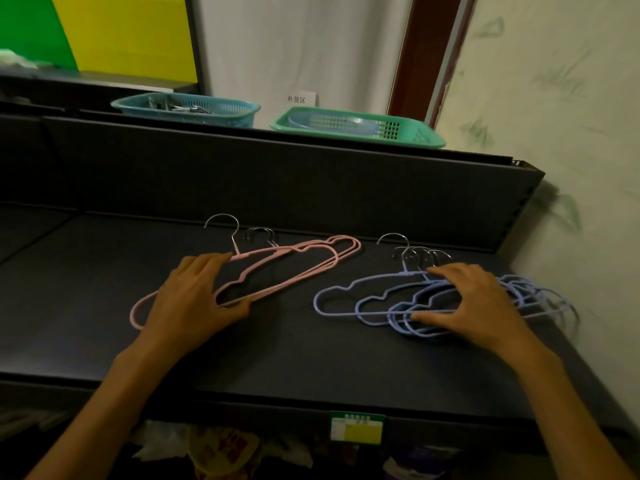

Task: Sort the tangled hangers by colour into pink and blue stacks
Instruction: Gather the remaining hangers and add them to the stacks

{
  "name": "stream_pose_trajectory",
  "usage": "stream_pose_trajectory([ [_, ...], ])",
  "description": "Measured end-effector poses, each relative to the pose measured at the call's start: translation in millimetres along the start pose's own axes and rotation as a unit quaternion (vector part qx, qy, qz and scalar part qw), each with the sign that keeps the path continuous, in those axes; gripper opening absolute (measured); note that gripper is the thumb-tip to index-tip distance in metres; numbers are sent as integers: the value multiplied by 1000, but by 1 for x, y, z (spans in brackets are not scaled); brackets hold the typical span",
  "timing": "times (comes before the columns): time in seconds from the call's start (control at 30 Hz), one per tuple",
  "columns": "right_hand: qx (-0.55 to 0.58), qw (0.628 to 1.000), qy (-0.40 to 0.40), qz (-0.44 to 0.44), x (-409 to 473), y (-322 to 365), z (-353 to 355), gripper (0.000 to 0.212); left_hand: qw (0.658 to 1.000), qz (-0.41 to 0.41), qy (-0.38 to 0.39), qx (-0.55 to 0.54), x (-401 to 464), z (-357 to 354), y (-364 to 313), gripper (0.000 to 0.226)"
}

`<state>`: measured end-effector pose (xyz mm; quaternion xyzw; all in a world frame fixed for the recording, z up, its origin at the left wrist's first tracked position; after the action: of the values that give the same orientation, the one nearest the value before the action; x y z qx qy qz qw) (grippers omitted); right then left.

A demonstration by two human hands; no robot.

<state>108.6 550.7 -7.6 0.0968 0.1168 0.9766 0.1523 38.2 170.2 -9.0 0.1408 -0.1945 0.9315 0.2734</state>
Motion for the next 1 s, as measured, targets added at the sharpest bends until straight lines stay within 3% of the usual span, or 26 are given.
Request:
stream_pose_trajectory([
  [0.23,4,998,-66,16,-37,37,-3,99,998,-24,-46,37,-38,28,23,80],
  [0.4,27,998,-50,15,-55,92,-18,96,996,-16,-68,52,-76,64,68,78],
  [1.0,108,990,-9,90,-143,452,-98,96,986,45,-131,90,-288,238,311,77],
])
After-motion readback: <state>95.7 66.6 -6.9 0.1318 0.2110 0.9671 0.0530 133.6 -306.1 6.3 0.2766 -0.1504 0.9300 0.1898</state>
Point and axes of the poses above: each hand's wrist, its own x-axis towards the middle knuckle, its own z-axis out of the back of the hand, y = z × x, the point moved 5 cm from there along x, towards the middle knuckle, and after that the axes turned 14 degrees about -z, right-handed, at the moved point
